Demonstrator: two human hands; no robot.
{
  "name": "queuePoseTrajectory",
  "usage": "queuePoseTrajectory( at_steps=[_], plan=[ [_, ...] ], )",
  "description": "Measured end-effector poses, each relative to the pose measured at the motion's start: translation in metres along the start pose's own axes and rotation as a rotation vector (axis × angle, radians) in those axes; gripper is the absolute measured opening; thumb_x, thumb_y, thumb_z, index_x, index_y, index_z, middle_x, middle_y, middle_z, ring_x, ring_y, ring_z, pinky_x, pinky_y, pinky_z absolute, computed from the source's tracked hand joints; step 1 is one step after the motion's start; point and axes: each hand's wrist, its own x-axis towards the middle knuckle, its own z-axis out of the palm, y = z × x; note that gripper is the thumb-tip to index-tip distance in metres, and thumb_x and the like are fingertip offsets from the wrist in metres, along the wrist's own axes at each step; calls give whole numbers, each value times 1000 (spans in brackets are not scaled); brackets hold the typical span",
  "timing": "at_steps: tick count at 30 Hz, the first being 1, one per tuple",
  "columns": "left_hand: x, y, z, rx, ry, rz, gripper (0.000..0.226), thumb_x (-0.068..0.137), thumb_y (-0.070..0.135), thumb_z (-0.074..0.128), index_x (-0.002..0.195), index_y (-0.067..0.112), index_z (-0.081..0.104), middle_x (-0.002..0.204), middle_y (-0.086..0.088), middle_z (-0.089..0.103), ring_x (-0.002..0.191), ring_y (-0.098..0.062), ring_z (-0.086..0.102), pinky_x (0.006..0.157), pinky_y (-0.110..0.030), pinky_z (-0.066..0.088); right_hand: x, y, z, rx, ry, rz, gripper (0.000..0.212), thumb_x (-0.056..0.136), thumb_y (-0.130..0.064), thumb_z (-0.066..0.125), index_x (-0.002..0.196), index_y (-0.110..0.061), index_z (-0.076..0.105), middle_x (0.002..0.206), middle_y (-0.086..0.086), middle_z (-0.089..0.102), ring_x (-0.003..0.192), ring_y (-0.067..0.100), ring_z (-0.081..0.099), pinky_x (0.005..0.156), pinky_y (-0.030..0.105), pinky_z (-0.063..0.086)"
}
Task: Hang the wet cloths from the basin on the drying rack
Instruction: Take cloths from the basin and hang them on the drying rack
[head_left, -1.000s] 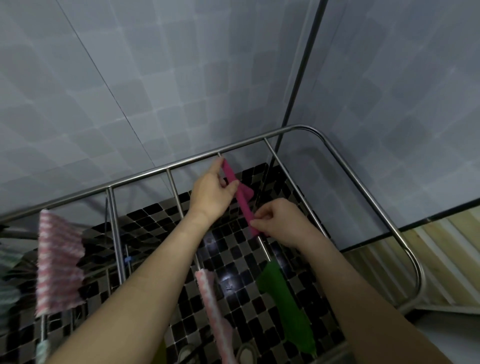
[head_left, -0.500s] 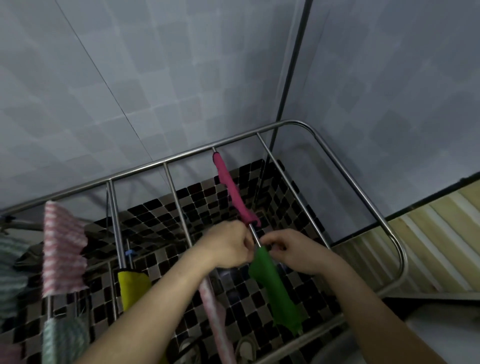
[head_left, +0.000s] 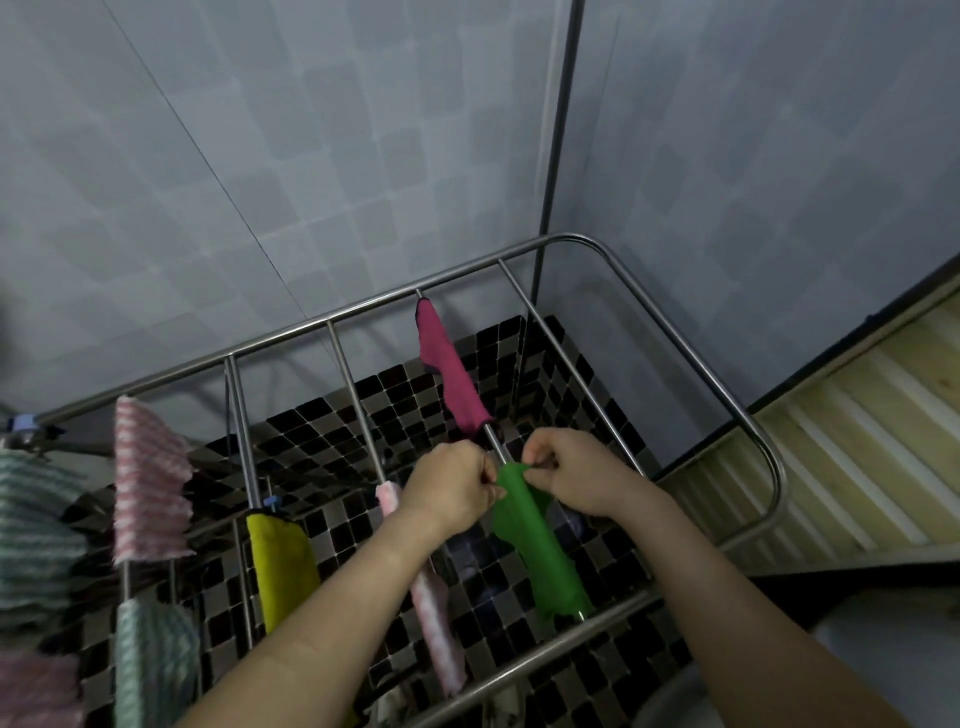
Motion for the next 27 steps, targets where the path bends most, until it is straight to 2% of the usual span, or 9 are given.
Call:
queuePoseTrajectory(
  at_steps=[2,4,7,9,13,17,22,24,27],
  plan=[
    [-5,1,1,-14,36,-1,5,87,24,69,88,22,74,85,4,71,81,-13,65,71,-21,44,-8,1,-1,39,58,5,6,90,-18,64,94,-19,60,94,-1,63,88,15,61,67,15,45],
    [-10,3,2,-46,90,-5,6,88,23,68,92,21,71,82,6,68,76,-10,62,68,-20,42,-21,-2,-5,98,88,29,9,90,-24,66,95,-19,60,88,-6,62,83,10,60,64,13,41],
    [-17,5,4,-61,160,8,7,91,20,63,93,20,69,78,7,65,68,-8,57,65,-19,38,-45,-7,-7,94,-82,67,18,88,-30,69,92,-16,60,77,-7,63,66,2,61,61,17,45],
    [-19,7,5,-60,172,16,7,92,18,61,92,18,68,77,7,63,67,-9,56,63,-19,37,-57,-8,-1,1,-160,72,20,86,-30,71,91,-13,61,74,-4,66,62,6,65,64,22,52],
    [-22,13,3,-73,203,6,9,91,15,59,94,15,67,81,3,65,73,-12,58,66,-21,40,-66,-4,10,-105,-38,84,18,86,-29,73,82,-17,61,70,-2,69,63,11,70,72,31,58],
    [-28,16,2,-86,230,-2,7,92,16,59,95,15,66,87,-2,69,75,-15,61,73,-29,51,-73,-4,13,-143,-20,115,21,89,-34,68,80,-15,62,70,-1,70,59,9,69,71,32,58],
    [-47,22,7,-112,340,107,20,89,19,64,109,19,61,99,6,53,87,-12,55,73,-21,39,-88,-8,17,-212,58,103,21,87,-35,69,80,-16,65,74,-3,67,71,12,66,73,32,56],
    [-57,25,17,-74,268,203,23,89,23,66,111,21,63,101,6,51,93,-14,55,76,-22,42,-95,-9,18,-195,71,127,15,84,-32,72,83,-19,65,81,-4,67,77,10,64,77,32,54],
    [-68,27,36,11,167,237,37,88,31,66,124,22,60,116,1,53,109,-17,51,93,-30,47,-101,-8,25,-203,107,158,11,84,-29,72,88,-22,64,87,-5,67,82,12,64,79,33,54]
  ],
)
